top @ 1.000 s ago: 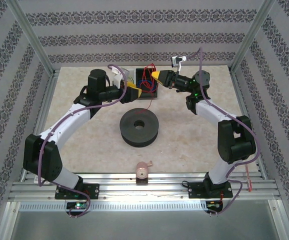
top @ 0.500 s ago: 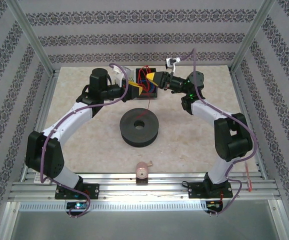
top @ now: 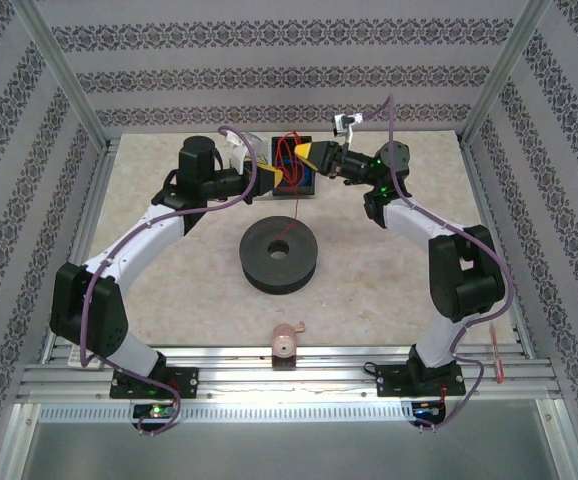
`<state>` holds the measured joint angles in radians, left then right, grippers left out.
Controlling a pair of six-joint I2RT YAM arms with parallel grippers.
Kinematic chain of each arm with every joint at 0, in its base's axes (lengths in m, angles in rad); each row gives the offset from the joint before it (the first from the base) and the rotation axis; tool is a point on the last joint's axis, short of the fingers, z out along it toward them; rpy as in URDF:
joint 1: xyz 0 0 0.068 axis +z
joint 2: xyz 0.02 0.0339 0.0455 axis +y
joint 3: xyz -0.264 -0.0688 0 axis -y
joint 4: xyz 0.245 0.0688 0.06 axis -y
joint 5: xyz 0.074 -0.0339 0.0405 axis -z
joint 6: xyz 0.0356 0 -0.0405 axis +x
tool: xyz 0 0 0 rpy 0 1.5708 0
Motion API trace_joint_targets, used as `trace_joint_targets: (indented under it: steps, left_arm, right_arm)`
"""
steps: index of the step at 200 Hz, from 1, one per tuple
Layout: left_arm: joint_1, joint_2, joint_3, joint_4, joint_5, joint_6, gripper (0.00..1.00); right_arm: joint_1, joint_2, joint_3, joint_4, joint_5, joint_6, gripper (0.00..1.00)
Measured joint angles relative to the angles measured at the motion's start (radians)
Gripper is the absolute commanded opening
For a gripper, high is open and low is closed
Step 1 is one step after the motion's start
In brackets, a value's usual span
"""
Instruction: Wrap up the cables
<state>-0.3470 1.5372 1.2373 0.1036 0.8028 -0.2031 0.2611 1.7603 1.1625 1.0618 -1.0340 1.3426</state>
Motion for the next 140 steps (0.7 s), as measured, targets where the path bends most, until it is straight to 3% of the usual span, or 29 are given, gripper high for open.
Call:
trace_joint_targets:
  steps: [17, 77, 140]
  left_arm:
    - [0.000, -0.015, 0.000, -0.007, -0.003, 0.010, 0.00]
    - [0.000, -0.034, 0.000, -0.021, -0.013, 0.021, 0.00]
    - [0.000, -0.037, 0.000, -0.029, -0.002, 0.021, 0.00]
  right_arm:
    - [-0.023, -0.004, -0.002, -0.009, -0.003, -0.007, 0.42]
    - [-0.114, -0.113, -0.058, -0.082, -0.024, -0.062, 0.46]
    - [-0.060, -0.137, -0.062, -0.300, -0.029, -0.256, 0.45]
